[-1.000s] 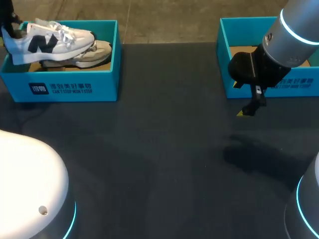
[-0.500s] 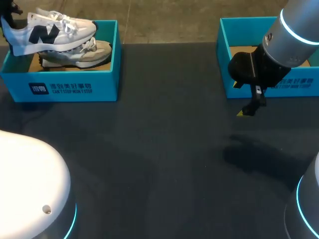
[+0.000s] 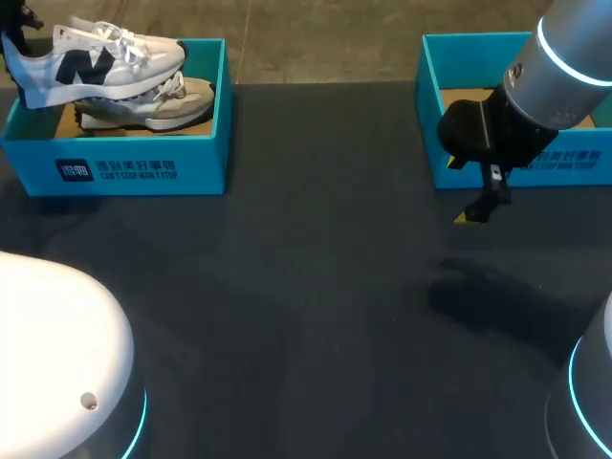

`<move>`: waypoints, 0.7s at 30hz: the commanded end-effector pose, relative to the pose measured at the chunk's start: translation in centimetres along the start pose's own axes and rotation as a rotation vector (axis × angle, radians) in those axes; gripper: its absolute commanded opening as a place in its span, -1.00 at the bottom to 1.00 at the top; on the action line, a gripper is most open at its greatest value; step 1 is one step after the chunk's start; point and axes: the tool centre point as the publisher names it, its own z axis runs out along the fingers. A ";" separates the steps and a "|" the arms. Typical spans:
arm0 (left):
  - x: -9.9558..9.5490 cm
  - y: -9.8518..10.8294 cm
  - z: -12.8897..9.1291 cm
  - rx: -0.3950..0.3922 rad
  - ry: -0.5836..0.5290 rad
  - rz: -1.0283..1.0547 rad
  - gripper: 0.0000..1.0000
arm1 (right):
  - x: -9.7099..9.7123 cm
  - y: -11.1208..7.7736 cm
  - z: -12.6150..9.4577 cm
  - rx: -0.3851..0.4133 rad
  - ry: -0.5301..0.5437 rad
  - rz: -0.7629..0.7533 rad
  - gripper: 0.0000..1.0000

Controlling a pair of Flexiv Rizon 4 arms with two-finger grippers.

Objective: Take the shoe out of the shoebox, open the shoe tongue, remove and reinsert the insole, then place the shoe into the shoebox

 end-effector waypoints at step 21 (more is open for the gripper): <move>-12.2 -7.1 -3.9 0.028 0.064 0.015 -1.00 | 0.0 0.1 0.1 0.002 -0.001 0.001 1.00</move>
